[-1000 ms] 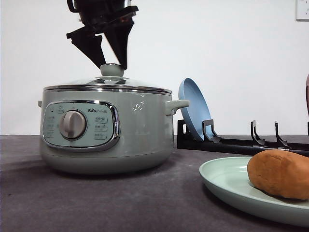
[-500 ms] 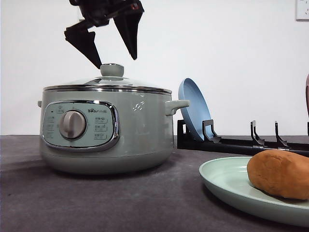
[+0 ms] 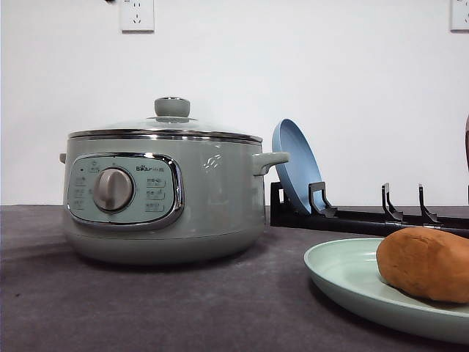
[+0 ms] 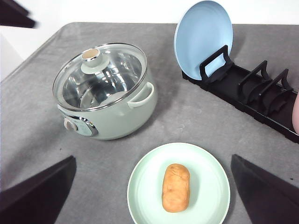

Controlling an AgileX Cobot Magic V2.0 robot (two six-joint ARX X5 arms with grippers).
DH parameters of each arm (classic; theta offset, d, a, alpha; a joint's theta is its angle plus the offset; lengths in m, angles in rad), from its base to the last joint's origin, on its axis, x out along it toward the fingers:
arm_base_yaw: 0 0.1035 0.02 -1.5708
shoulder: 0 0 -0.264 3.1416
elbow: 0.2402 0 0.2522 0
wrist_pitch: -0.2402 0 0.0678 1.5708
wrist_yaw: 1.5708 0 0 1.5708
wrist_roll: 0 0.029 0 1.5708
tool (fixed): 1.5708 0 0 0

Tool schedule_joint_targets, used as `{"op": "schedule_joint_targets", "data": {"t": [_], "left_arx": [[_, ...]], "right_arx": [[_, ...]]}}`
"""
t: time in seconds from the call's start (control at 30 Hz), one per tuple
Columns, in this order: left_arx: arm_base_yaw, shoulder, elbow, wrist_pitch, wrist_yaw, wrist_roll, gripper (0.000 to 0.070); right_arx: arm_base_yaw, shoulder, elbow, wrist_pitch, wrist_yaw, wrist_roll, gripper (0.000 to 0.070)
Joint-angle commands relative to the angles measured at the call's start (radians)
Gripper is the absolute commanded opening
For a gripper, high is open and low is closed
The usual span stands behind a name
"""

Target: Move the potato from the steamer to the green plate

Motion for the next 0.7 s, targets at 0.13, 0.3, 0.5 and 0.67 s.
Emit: {"op": "schedule_joint_targets", "data": {"t": [0.13, 0.3, 0.5, 0.67], "left_arx": [[-0.013, -0.189, -0.109, 0.056, 0.012, -0.009, 0.07], [-0.014, -0.403, -0.335, 0.127, 0.032, -0.009, 0.07], [-0.014, -0.64, -0.607, 0.226, 0.128, -0.009, 0.07], [-0.014, -0.778, -0.751, 0.284, 0.242, -0.046, 0.07]], "right_arx": [[0.006, 0.005, 0.019, 0.003, -0.003, -0.032, 0.0689], [0.006, 0.005, 0.019, 0.003, -0.013, -0.052, 0.0689], [0.006, 0.005, 0.019, 0.003, -0.075, -0.087, 0.0689], [0.006, 0.007, 0.019, 0.003, -0.131, -0.117, 0.0688]]}}
